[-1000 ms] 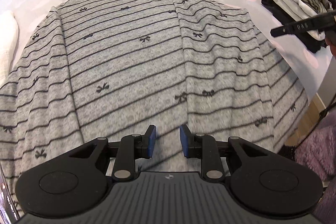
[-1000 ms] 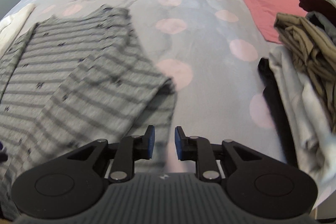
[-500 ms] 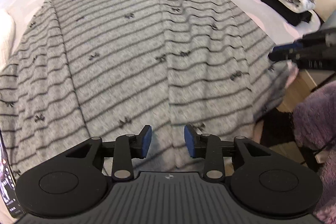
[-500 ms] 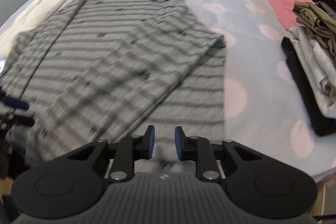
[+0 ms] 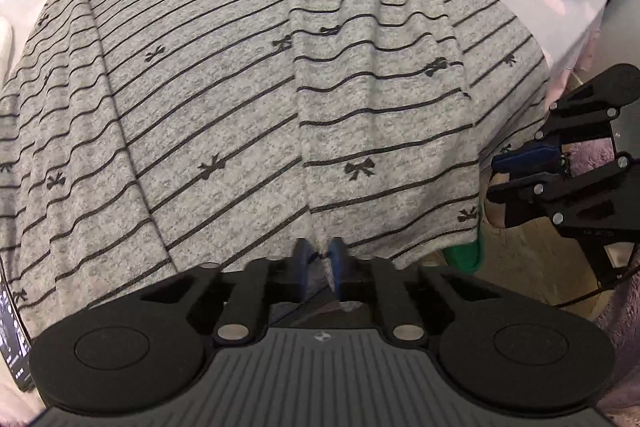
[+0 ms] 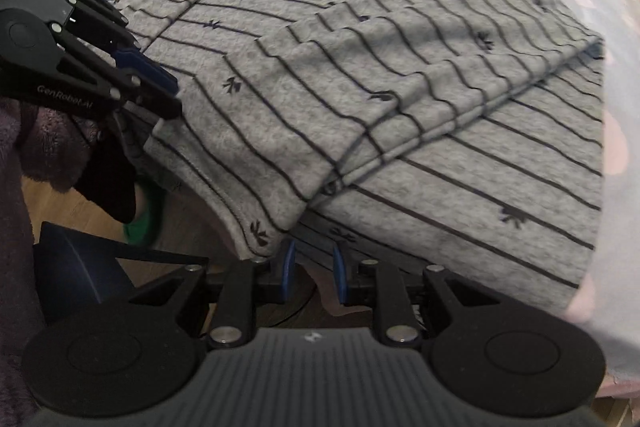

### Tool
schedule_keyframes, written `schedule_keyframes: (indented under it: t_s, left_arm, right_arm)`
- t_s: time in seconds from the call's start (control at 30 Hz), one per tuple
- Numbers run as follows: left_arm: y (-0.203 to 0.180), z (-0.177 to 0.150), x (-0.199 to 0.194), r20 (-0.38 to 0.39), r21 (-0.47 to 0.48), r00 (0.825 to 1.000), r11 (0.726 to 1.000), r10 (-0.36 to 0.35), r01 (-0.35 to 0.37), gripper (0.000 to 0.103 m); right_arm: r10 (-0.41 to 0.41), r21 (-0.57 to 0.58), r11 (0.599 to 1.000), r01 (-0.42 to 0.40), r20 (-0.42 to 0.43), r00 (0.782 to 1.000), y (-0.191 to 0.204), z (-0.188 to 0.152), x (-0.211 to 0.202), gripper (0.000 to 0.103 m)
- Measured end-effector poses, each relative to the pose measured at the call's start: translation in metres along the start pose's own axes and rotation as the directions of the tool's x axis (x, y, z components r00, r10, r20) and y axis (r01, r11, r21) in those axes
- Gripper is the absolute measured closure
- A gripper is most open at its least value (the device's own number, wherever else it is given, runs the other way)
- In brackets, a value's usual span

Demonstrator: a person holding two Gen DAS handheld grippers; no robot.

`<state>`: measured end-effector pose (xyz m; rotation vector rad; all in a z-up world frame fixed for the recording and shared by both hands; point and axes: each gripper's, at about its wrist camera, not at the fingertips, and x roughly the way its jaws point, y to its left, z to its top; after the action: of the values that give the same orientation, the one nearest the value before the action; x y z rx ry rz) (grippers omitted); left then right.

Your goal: Fold clothes

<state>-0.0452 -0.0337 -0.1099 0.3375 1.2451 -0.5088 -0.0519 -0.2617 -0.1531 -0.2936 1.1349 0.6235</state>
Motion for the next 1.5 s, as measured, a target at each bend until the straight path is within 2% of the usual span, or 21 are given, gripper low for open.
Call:
schedule_keyframes:
  t_s: [0.13,0.2,0.37,0.5,0.63,0.67,0.73,0.77,0.8,0.87,1.03,1.1,1.2,1.3,1.4,1.5]
  left_arm:
    - [0.008,-0.005,-0.002,0.013,-0.031,0.998,0.998,0.057,-0.057,0.103]
    - [0.013,-0.007,-0.003,0.018,-0.051,0.998,0.997,0.063,-0.062,0.103]
    - [0.015,-0.017,-0.014,0.041,-0.075,0.999,0.997,-0.007,0.01,0.102]
    - [0.006,-0.024,-0.014,0.029,-0.041,0.999,0.999,-0.036,0.037,0.076]
    - [-0.006,-0.021,-0.002,0.005,-0.007,0.999,0.999,-0.045,0.045,0.075]
    - [-0.008,-0.021,0.001,-0.004,0.001,0.999,0.999,-0.036,0.036,0.075]
    - [-0.012,-0.02,0.004,-0.009,0.021,1.0,1.0,-0.014,0.015,0.083]
    - [-0.014,-0.019,0.004,-0.004,0.033,1.0,0.999,-0.002,0.002,0.093]
    - [-0.012,-0.019,0.003,0.003,0.026,1.0,1.0,0.001,-0.001,0.099]
    - [-0.005,-0.02,0.0,0.007,-0.019,1.0,1.0,-0.009,0.009,0.103]
    - [0.011,-0.025,-0.008,0.014,-0.099,1.0,0.995,-0.014,0.015,0.103]
    - [0.014,-0.027,-0.01,0.011,-0.108,1.0,0.994,0.026,-0.024,0.103]
    - [0.023,-0.026,-0.01,0.009,-0.134,0.999,0.99,0.036,-0.034,0.103]
    - [0.021,-0.026,-0.014,0.02,-0.126,0.999,0.992,0.034,-0.031,0.103]
    - [0.015,-0.026,-0.021,0.058,-0.104,0.998,0.994,-0.008,0.014,0.103]
    - [0.005,-0.025,-0.03,0.114,-0.059,0.991,0.995,-0.07,0.077,0.103]
  right_arm:
    - [0.029,-0.024,0.999,-0.028,0.017,0.999,0.004,0.002,0.005,0.08]
    - [0.04,-0.045,0.998,-0.039,0.033,0.999,0.009,0.003,0.005,0.08]
    - [0.063,-0.078,0.995,-0.06,0.04,0.997,0.018,0.007,0.007,0.084]
    - [0.081,-0.105,0.992,-0.076,0.046,0.996,0.025,0.01,0.008,0.085]
    - [0.081,-0.108,0.991,-0.076,0.048,0.996,0.027,0.014,0.009,0.085]
    - [0.082,-0.107,0.991,-0.077,0.048,0.995,0.028,0.013,0.01,0.085]
    - [0.083,-0.107,0.991,-0.078,0.047,0.995,0.028,0.013,0.011,0.085]
    - [0.084,-0.105,0.991,-0.078,0.046,0.995,0.028,0.012,0.011,0.085]
    - [0.084,-0.103,0.991,-0.079,0.046,0.995,0.027,0.011,0.011,0.085]
    - [0.086,-0.099,0.992,-0.081,0.045,0.995,0.025,0.01,0.011,0.084]
    - [0.099,-0.047,0.994,-0.098,0.023,0.995,0.014,0.006,0.008,0.08]
    - [0.075,-0.012,0.997,-0.075,0.004,0.997,0.007,0.005,0.008,0.08]
    - [0.011,0.037,0.999,-0.01,-0.017,1.0,-0.004,0.003,0.013,0.078]
    - [0.022,0.031,0.999,-0.022,-0.016,1.0,-0.002,0.005,0.018,0.079]
    - [0.026,-0.034,0.999,-0.027,-0.013,1.0,0.012,0.007,0.024,0.079]
    - [0.069,-0.057,0.996,-0.069,0.002,0.998,0.021,0.009,0.022,0.079]
